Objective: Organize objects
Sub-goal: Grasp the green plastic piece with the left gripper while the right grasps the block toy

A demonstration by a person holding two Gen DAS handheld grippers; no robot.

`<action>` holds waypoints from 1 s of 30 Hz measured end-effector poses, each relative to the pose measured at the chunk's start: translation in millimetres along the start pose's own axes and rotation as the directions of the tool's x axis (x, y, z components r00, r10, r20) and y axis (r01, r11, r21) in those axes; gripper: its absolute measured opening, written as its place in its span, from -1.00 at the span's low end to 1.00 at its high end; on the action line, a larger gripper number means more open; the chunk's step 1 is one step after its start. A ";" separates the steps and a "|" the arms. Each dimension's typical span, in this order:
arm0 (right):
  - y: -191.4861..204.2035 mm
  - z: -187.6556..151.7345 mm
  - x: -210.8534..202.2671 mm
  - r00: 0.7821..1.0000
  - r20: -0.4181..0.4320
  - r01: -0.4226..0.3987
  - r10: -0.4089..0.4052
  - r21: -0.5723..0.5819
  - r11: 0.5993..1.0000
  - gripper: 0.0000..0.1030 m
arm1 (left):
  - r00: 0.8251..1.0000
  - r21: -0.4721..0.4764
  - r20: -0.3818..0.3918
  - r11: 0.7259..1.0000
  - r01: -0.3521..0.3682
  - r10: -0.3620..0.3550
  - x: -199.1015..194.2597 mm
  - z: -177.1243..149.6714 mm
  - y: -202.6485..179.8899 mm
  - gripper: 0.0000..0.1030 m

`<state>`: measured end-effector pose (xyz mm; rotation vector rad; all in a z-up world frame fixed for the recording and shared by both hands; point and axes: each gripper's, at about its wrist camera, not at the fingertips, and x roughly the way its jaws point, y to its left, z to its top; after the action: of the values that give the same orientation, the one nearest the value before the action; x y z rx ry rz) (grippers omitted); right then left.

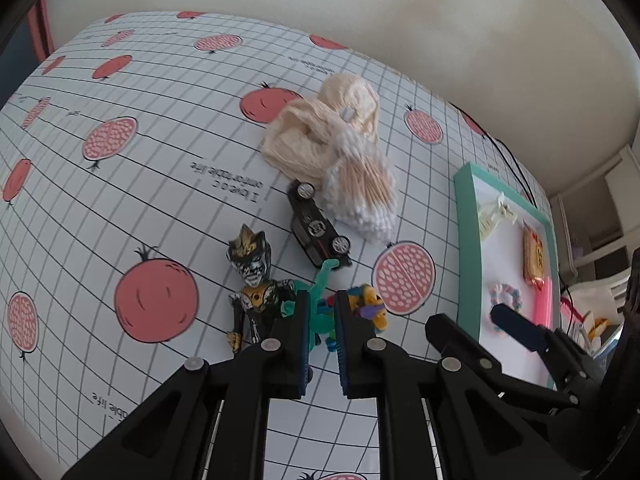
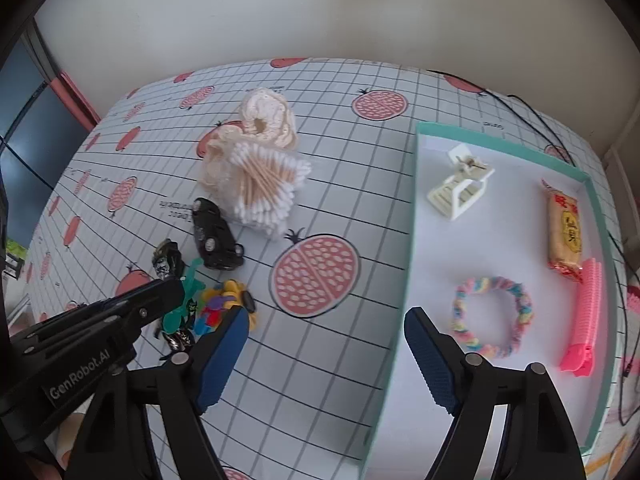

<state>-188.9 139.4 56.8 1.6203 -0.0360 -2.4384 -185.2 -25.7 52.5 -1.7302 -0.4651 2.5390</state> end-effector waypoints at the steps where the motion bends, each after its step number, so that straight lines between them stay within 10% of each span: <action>1: 2.4 0.3 0.6 1.000 -0.002 -0.007 0.007 -0.003 1.000 0.59 | 1.000 -0.006 0.006 1.000 0.000 0.000 -2.0 0.8 2.8 -0.78; 17: 55.6 -4.0 31.3 0.997 -0.064 -0.056 0.049 -0.109 0.992 0.56 | 0.997 -0.107 0.068 0.994 -0.033 0.040 -18.5 13.8 35.6 -0.78; 30: 58.2 -7.2 53.5 0.994 -0.100 -0.048 0.038 -0.108 0.993 0.16 | 0.996 -0.129 0.073 0.991 -0.038 0.048 -20.6 16.0 44.5 -0.78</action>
<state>-192.7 73.1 13.4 1.6697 0.0767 -2.2838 -185.8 -75.8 64.8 -1.7058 -0.6136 2.6678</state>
